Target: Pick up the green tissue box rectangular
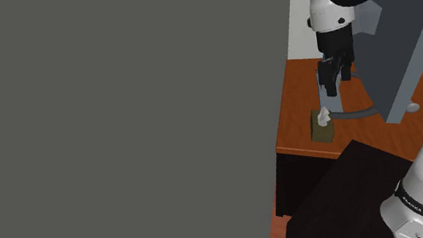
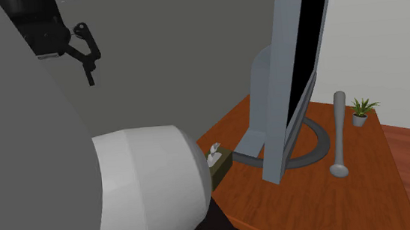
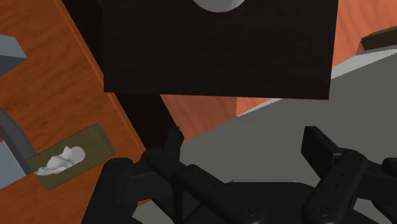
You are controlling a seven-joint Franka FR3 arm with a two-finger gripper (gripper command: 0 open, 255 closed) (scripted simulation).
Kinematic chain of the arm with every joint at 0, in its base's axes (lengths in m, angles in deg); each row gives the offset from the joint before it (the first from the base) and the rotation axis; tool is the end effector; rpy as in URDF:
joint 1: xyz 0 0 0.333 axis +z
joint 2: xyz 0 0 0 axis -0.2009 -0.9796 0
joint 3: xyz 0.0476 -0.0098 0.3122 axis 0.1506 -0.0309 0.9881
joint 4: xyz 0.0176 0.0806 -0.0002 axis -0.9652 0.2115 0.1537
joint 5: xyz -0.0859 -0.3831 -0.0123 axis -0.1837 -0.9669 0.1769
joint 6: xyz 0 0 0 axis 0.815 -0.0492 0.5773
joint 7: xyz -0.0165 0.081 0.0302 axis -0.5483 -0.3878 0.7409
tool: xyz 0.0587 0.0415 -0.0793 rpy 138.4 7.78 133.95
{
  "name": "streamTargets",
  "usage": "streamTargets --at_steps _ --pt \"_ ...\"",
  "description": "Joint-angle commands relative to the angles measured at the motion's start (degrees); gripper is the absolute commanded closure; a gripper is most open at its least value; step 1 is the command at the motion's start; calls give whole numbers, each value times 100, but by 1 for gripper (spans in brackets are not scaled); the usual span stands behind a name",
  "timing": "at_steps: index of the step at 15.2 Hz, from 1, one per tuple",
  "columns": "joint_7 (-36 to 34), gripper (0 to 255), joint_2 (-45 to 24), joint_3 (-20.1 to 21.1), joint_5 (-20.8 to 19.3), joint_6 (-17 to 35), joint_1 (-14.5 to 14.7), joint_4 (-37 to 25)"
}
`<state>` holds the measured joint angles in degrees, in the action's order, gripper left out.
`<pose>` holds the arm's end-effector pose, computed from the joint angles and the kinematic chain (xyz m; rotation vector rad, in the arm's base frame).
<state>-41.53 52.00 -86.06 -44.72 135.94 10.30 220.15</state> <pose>0.2951 0.0131 0.5283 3.0833 0.0427 -0.3766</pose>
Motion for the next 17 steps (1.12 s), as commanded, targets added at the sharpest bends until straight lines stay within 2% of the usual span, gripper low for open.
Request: streamTargets --at_steps 1,9,17 --pt "0 0 0 0 0 0 0 0" --pt "1026 0 -152 -1107 -470 1440 -438 828" --pt "2169 0 -1140 -2313 -631 3035 -729 1076"
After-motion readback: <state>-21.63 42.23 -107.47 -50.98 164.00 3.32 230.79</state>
